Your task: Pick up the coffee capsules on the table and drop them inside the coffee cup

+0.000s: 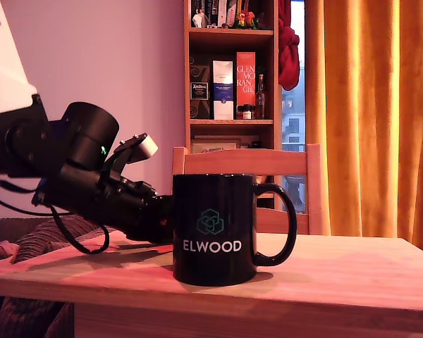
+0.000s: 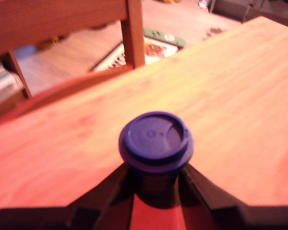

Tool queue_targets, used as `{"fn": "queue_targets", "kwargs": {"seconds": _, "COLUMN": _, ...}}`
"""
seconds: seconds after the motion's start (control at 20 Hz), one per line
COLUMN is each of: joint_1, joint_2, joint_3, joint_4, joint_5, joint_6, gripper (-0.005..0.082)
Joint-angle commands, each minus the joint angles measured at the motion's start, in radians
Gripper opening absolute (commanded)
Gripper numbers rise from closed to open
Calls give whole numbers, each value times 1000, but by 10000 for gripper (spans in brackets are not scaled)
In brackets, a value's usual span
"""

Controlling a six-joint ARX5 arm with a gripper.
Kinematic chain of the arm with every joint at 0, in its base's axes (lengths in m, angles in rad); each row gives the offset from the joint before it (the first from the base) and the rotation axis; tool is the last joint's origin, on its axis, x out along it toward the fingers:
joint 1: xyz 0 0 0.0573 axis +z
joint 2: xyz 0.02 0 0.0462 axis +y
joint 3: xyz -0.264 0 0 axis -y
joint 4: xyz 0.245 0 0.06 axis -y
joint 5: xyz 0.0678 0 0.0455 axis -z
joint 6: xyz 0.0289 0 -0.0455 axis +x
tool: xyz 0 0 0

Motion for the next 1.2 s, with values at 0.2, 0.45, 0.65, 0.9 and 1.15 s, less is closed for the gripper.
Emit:
{"fn": "queue_targets", "kwargs": {"seconds": 0.2, "joint_1": -3, "joint_2": -121, "joint_3": -15, "joint_4": -160, "joint_5": 1, "joint_6": -7, "gripper": 163}}
{"fn": "queue_targets", "kwargs": {"seconds": 0.45, "joint_1": -1, "joint_2": -252, "joint_3": -15, "joint_4": -331, "joint_5": 1, "joint_6": 2, "gripper": 163}}
{"fn": "queue_targets", "kwargs": {"seconds": 0.65, "joint_1": -1, "joint_2": -356, "joint_3": -15, "joint_4": -489, "joint_5": -29, "joint_6": 5, "gripper": 147}}
{"fn": "queue_targets", "kwargs": {"seconds": 0.9, "joint_1": 2, "joint_2": -486, "joint_3": -15, "joint_4": -671, "joint_5": -37, "joint_6": -17, "gripper": 125}}
{"fn": "queue_targets", "kwargs": {"seconds": 1.15, "joint_1": 2, "joint_2": -590, "joint_3": -15, "joint_4": -741, "joint_5": -37, "joint_6": -20, "gripper": 125}}
